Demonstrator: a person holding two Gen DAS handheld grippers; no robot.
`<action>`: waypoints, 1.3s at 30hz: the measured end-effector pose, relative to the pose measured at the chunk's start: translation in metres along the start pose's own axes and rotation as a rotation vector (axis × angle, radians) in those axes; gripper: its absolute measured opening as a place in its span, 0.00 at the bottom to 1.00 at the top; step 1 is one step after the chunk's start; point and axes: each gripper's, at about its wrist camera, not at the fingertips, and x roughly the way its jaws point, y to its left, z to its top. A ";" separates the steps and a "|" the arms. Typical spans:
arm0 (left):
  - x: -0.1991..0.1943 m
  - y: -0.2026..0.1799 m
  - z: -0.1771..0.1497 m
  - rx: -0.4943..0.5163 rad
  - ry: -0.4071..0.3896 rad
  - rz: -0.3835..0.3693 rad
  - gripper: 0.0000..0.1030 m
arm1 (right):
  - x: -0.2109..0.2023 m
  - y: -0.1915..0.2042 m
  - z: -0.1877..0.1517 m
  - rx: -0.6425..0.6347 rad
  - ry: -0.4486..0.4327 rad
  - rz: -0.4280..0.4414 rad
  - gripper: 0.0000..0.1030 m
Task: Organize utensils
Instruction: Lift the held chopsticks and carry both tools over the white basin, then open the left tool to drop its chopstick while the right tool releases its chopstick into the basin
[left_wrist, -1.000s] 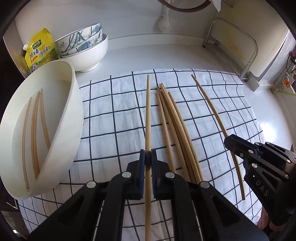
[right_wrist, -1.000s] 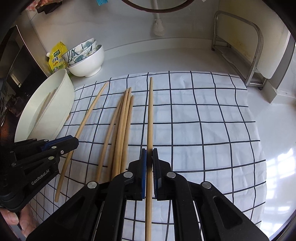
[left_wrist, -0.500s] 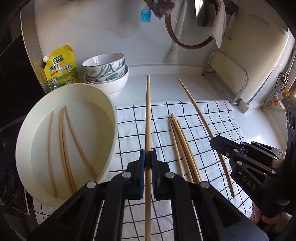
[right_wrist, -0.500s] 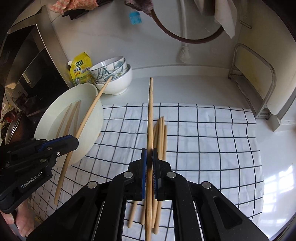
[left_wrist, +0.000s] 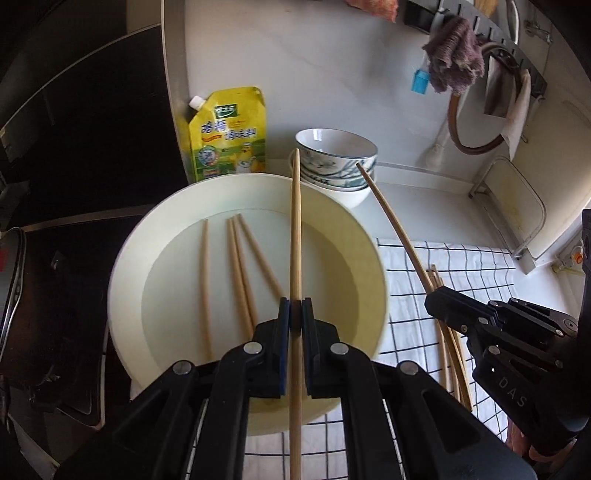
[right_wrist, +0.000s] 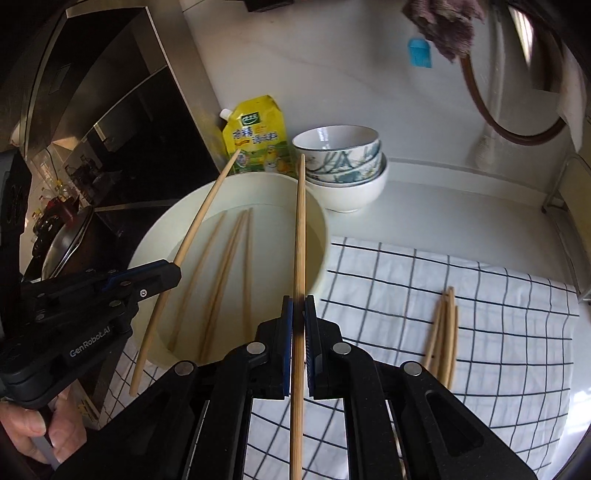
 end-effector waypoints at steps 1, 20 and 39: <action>0.002 0.008 0.001 -0.008 0.002 0.009 0.07 | 0.004 0.006 0.004 -0.007 0.003 0.011 0.06; 0.061 0.074 0.011 -0.076 0.099 0.068 0.07 | 0.102 0.044 0.045 0.007 0.154 0.074 0.06; 0.089 0.081 0.011 -0.066 0.143 0.088 0.11 | 0.130 0.031 0.034 0.057 0.228 0.048 0.06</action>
